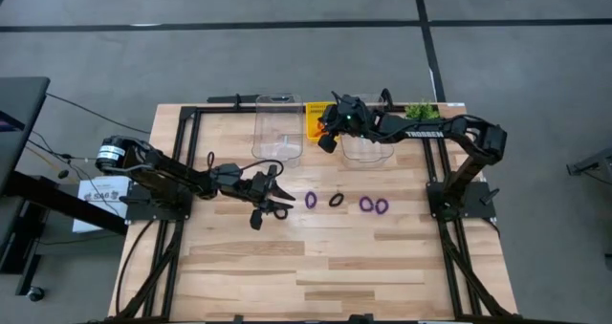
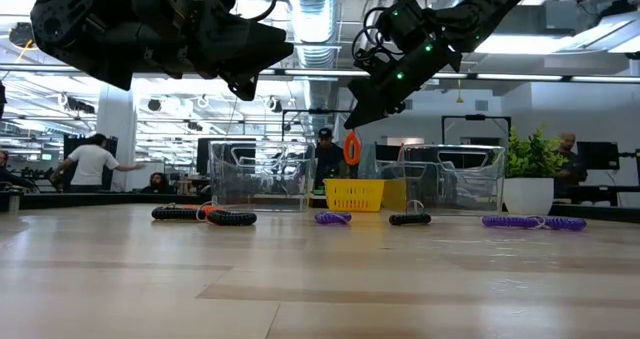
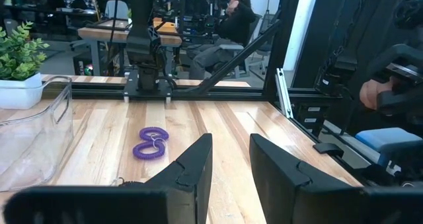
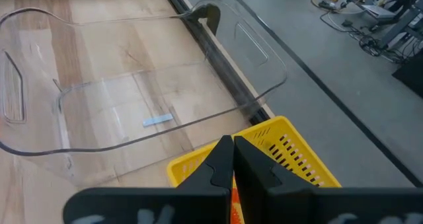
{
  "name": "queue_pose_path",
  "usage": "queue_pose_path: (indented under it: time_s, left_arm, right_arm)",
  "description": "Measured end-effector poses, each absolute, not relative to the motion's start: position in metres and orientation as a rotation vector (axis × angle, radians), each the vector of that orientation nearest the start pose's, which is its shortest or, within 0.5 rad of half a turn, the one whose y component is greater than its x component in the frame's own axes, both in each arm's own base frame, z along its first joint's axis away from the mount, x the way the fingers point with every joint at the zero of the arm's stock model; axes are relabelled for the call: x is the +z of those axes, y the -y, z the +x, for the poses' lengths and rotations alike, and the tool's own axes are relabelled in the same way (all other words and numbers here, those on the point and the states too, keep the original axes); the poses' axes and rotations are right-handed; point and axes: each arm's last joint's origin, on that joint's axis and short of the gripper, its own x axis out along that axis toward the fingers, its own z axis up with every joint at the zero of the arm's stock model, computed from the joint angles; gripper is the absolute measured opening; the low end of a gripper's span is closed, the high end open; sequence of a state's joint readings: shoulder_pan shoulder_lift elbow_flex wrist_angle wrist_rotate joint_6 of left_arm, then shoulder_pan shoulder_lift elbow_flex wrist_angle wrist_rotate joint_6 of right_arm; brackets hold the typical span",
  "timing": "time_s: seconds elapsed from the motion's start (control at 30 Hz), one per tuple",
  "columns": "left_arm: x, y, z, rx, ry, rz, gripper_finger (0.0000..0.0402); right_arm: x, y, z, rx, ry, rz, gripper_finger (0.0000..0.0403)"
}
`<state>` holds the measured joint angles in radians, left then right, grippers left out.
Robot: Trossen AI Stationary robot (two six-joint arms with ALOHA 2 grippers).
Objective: Sort spring keychains
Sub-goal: Put the right orange spring keychain into the yellow bin
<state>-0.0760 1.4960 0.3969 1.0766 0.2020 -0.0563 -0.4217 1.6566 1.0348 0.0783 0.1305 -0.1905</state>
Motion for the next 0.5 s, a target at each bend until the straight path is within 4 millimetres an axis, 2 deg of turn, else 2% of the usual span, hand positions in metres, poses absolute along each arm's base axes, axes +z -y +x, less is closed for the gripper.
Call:
queue_pose_path:
  time_s: [0.5]
  left_arm:
    - [0.1735, 0.0256, 0.2599, -0.277, -0.031, -0.057, 0.0099]
  right_arm:
    - [0.2217, 0.1501, 0.3254, -0.482, -0.608, -0.099, 0.0]
